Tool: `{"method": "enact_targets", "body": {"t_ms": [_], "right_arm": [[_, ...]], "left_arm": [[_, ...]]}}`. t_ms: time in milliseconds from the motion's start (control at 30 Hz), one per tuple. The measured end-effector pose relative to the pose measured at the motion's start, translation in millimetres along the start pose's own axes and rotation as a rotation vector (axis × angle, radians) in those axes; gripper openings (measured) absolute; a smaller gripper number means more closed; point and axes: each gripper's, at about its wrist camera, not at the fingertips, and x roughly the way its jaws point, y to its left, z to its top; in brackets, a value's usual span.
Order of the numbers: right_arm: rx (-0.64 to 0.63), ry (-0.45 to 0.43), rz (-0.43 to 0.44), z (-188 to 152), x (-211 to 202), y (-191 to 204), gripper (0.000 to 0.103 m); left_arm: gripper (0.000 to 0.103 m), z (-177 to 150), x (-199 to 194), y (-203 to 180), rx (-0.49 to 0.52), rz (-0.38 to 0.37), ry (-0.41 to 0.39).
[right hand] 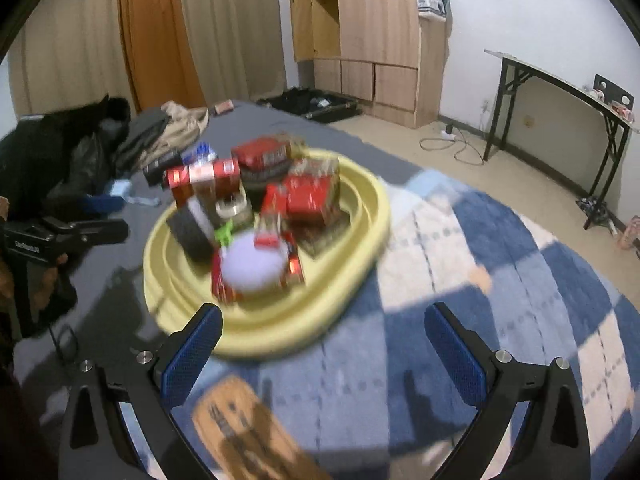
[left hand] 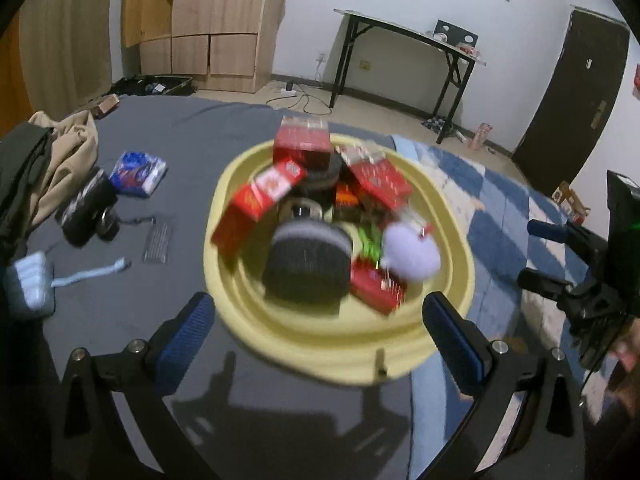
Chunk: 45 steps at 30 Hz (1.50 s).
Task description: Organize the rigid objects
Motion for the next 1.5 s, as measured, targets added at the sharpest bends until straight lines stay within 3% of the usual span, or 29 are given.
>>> {"method": "enact_targets", "body": {"t_ms": [133,400,600,667,1000,1500], "right_arm": [[-0.01,0.064,0.005,-24,7,10,0.103],[-0.031,0.15,0.011,-36,56,27,0.103],[-0.109,0.137,0.008,-35,86,35,0.103],[-0.123,0.131,0.016,-33,91,36,0.103],[-0.119,0.119,0.02,-32,103,37,0.103],[-0.117,0.114,0.023,-33,99,36,0.103]], "left_arm": [[0.103,-30,-1,-4,-0.03,-0.004,-0.024],[0.103,-67,33,-18,-0.037,0.03,0.061],[0.103,-81,56,-18,-0.039,0.129,0.062],[0.103,-80,62,-24,-0.01,0.169,0.068],[0.103,-66,79,-27,-0.039,0.219,0.065],[0.103,-68,77,-29,-0.039,0.219,0.063]]}}
